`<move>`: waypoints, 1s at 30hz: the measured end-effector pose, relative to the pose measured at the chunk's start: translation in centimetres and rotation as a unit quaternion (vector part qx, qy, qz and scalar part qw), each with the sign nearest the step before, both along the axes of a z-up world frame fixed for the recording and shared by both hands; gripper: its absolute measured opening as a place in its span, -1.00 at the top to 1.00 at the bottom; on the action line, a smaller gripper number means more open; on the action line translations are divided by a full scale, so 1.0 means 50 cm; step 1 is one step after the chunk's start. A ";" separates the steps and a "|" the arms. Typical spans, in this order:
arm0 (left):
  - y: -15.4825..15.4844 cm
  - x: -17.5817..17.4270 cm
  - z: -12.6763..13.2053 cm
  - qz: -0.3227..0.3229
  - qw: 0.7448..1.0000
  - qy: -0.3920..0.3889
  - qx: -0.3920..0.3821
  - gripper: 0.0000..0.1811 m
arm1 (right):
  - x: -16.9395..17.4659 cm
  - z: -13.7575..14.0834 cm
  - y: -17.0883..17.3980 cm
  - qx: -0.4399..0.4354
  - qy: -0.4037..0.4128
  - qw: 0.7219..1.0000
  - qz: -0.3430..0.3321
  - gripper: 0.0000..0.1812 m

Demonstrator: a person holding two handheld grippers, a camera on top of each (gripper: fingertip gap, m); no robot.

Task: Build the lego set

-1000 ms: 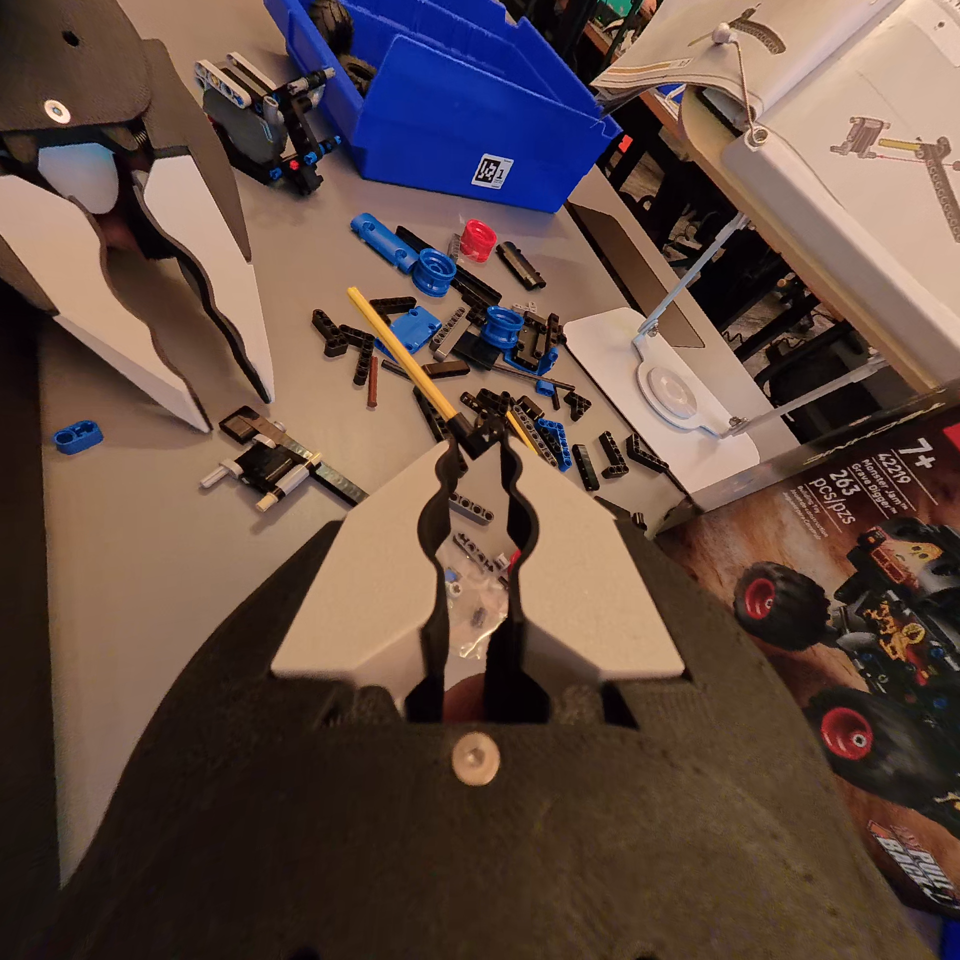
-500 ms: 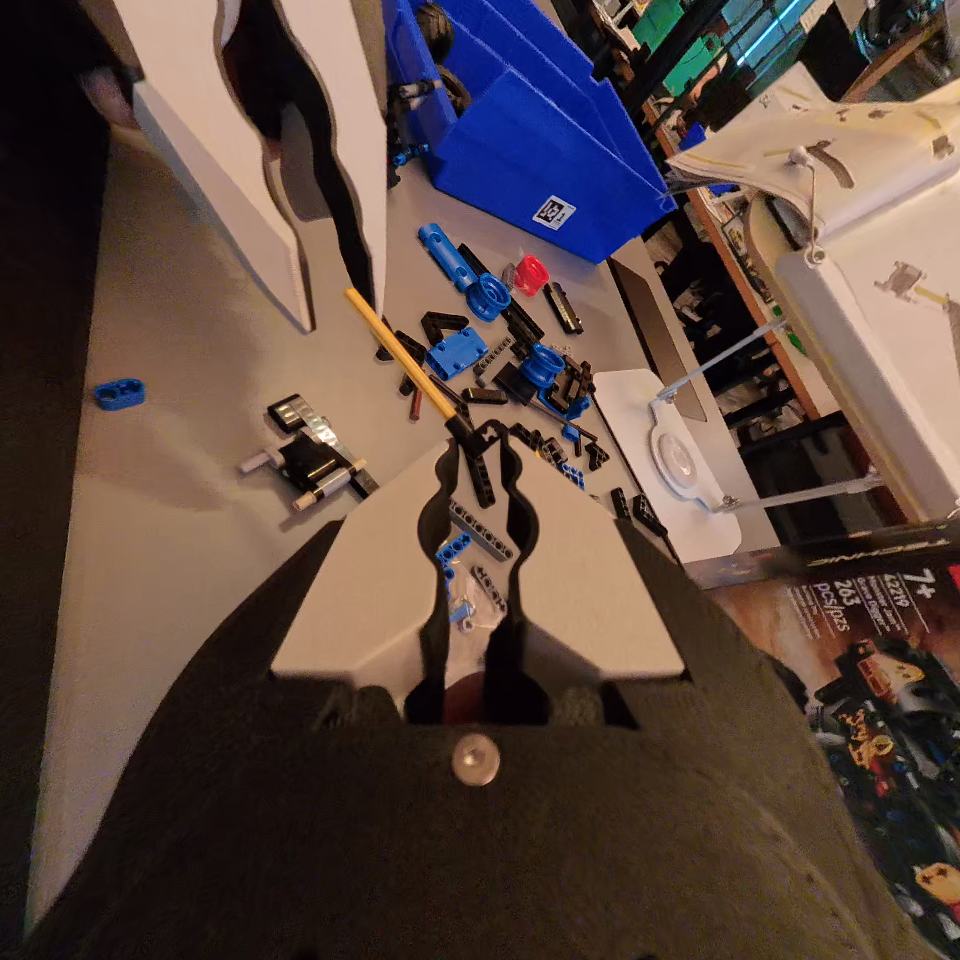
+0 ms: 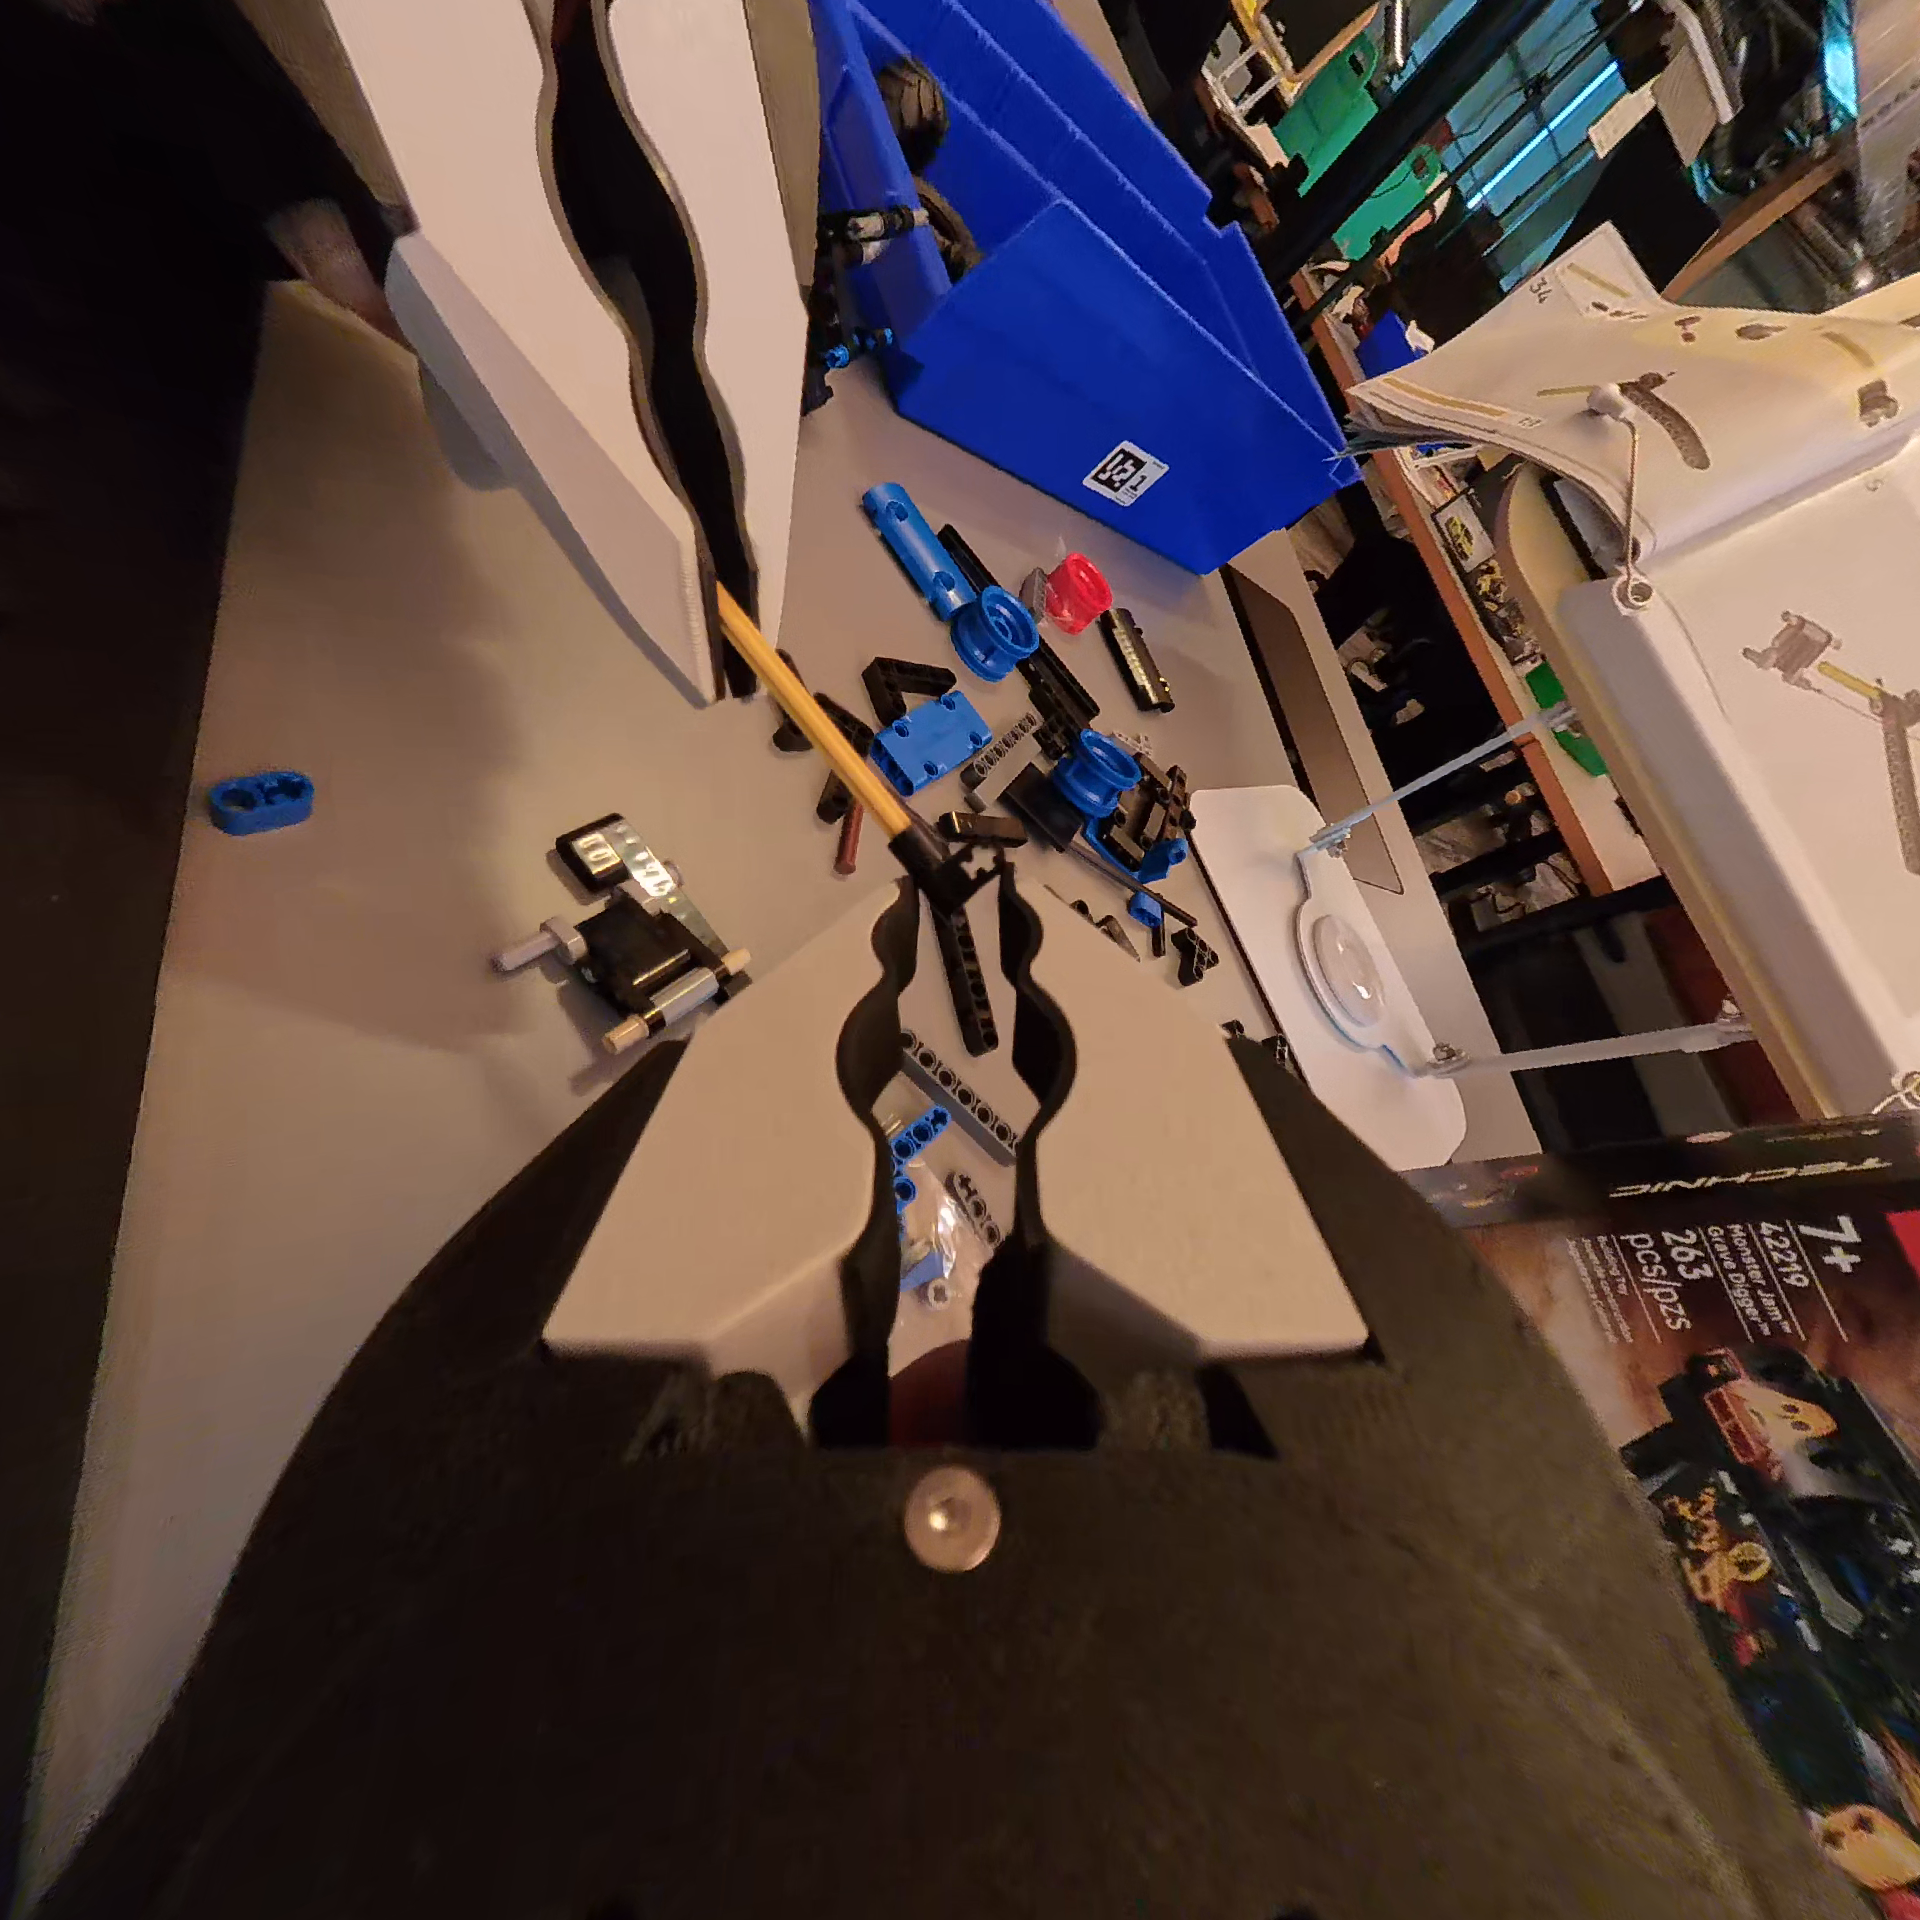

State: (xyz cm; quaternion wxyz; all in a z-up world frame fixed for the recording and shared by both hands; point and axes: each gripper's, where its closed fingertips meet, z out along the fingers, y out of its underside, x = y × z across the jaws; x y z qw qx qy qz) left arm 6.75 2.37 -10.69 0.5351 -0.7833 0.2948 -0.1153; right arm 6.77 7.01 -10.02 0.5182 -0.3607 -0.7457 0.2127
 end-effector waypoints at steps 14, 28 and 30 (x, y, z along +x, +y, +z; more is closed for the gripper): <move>0.009 -0.036 0.036 0.046 0.997 -0.062 0.027 0.98 | -0.012 0.037 -0.006 -0.201 0.014 0.979 -0.003 0.72; 0.008 -0.031 0.059 0.034 0.995 -0.061 0.073 0.98 | -0.028 0.080 -0.032 -0.424 0.005 0.903 0.063 0.78; 0.010 -0.033 0.060 0.039 0.995 -0.061 0.074 0.98 | -0.030 0.083 -0.029 -0.421 0.009 0.905 0.056 0.72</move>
